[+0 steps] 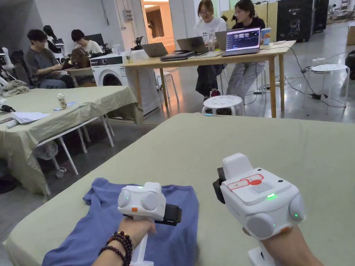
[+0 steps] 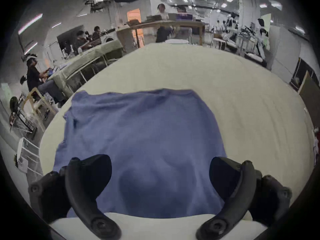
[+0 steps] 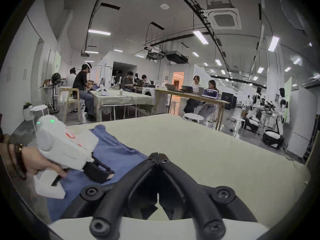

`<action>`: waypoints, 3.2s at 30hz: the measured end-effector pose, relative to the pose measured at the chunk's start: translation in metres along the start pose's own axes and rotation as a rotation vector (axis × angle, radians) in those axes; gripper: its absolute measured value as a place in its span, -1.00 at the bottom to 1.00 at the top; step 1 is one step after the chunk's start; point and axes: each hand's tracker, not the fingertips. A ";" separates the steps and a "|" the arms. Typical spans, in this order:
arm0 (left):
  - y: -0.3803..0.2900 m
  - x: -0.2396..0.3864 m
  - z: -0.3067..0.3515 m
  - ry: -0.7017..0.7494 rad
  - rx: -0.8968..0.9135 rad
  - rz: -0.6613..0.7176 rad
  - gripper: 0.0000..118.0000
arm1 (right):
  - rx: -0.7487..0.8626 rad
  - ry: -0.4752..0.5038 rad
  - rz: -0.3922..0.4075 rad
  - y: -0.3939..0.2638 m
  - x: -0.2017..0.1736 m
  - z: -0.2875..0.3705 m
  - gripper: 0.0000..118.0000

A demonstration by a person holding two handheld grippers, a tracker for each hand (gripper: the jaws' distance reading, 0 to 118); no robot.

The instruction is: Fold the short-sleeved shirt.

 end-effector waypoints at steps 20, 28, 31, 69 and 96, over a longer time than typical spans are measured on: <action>-0.002 0.006 0.016 -0.014 0.141 -0.009 -0.91 | 0.045 0.092 0.030 -0.003 -0.015 0.028 -0.93; 0.030 0.074 0.093 -0.252 0.308 -0.135 -0.91 | 0.096 0.032 -0.024 -0.002 0.019 0.094 -0.93; 0.037 0.127 0.117 -0.354 0.344 -0.199 -0.91 | 0.113 -0.053 -0.056 -0.007 0.050 0.145 -0.93; -0.067 0.559 0.229 -1.065 0.310 -0.492 0.96 | -0.023 -0.891 -0.189 -0.102 0.257 0.454 -0.93; 0.014 0.328 0.043 -0.351 0.175 -0.350 1.00 | -0.068 -0.677 -0.206 -0.106 0.227 0.335 -0.93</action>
